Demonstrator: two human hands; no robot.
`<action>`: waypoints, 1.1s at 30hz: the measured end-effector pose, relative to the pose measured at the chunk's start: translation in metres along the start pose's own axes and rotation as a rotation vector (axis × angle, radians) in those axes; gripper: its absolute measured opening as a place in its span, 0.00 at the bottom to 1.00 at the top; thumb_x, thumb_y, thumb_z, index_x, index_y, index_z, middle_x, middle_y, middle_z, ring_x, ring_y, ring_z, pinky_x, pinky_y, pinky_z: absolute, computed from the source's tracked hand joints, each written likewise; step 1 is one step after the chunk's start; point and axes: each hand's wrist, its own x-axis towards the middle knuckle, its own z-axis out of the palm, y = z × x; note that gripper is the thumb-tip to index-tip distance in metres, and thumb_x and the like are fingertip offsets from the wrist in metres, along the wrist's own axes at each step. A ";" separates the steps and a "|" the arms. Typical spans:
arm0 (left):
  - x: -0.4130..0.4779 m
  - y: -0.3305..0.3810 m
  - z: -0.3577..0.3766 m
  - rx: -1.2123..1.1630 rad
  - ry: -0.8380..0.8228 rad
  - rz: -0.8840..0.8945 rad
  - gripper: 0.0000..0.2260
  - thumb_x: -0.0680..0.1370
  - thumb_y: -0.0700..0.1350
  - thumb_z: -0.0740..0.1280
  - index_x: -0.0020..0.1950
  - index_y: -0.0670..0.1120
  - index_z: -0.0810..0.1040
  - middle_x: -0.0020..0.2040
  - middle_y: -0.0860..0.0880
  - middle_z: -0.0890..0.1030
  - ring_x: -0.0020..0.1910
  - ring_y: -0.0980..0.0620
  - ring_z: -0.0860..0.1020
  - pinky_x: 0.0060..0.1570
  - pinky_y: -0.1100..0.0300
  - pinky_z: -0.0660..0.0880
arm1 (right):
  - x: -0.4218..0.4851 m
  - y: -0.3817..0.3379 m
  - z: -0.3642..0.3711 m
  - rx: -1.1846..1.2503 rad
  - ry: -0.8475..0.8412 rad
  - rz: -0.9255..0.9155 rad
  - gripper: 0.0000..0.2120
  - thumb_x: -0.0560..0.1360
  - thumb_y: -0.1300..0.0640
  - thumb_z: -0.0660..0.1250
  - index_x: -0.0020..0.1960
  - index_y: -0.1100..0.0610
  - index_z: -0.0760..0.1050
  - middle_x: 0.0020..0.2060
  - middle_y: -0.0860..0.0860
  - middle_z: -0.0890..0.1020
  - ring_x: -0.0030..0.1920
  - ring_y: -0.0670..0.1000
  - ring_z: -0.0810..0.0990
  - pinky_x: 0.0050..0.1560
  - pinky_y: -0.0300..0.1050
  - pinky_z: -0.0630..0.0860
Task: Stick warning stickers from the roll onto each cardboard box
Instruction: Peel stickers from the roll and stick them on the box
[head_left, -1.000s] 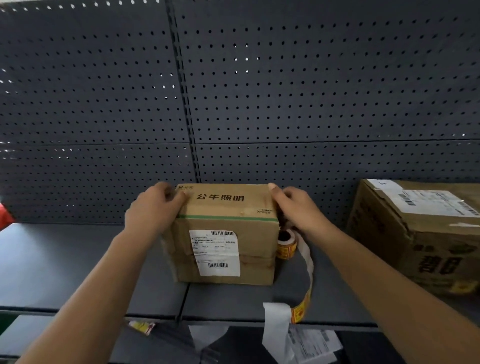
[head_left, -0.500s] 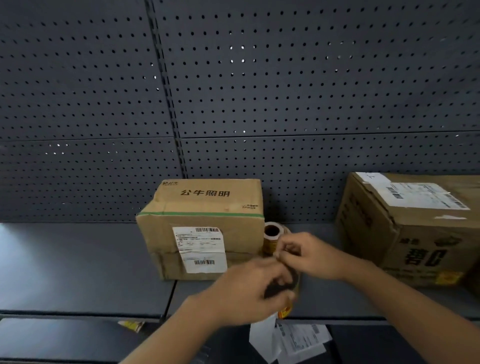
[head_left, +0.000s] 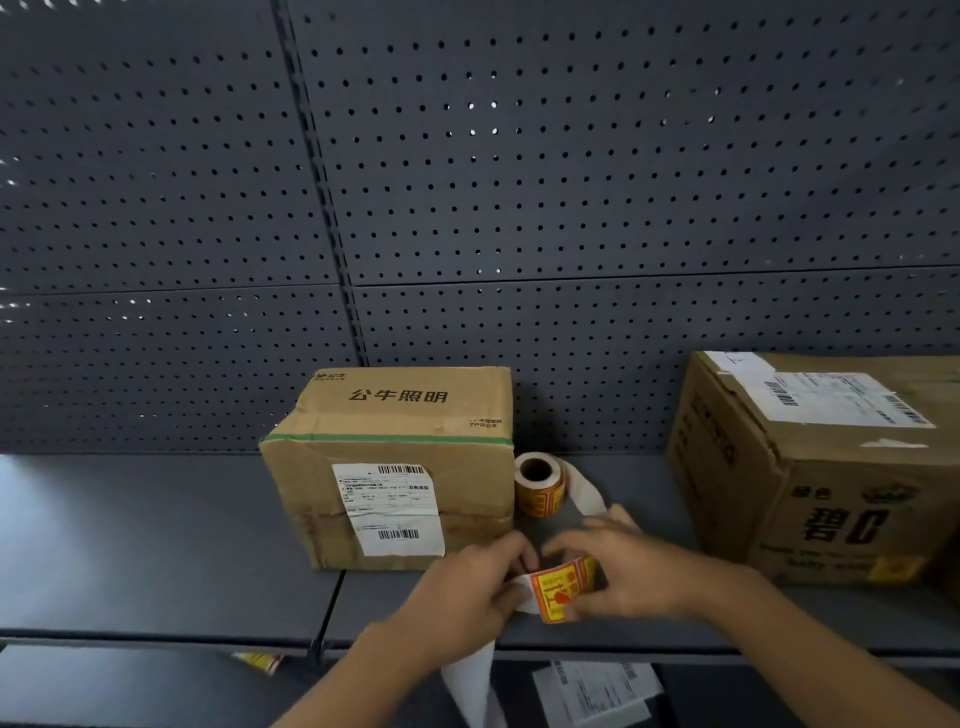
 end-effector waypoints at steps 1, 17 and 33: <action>-0.001 -0.002 -0.003 -0.044 0.011 -0.018 0.09 0.82 0.51 0.66 0.61 0.58 0.71 0.53 0.57 0.81 0.51 0.56 0.79 0.48 0.54 0.76 | 0.000 0.001 0.001 -0.001 0.020 0.004 0.18 0.75 0.39 0.72 0.63 0.37 0.74 0.48 0.38 0.71 0.58 0.47 0.64 0.60 0.46 0.67; -0.008 0.002 -0.018 -0.224 0.061 -0.026 0.12 0.82 0.65 0.62 0.65 0.66 0.75 0.53 0.64 0.82 0.51 0.62 0.80 0.50 0.55 0.78 | 0.010 0.013 -0.020 0.288 0.113 -0.050 0.10 0.73 0.36 0.73 0.49 0.39 0.81 0.48 0.44 0.83 0.59 0.50 0.75 0.68 0.58 0.68; 0.000 0.016 -0.014 -0.956 0.207 -0.203 0.09 0.81 0.49 0.71 0.52 0.45 0.86 0.43 0.48 0.86 0.40 0.54 0.80 0.42 0.63 0.73 | -0.006 -0.015 -0.027 0.185 0.374 -0.247 0.15 0.74 0.35 0.74 0.49 0.44 0.75 0.48 0.40 0.78 0.53 0.45 0.77 0.50 0.38 0.75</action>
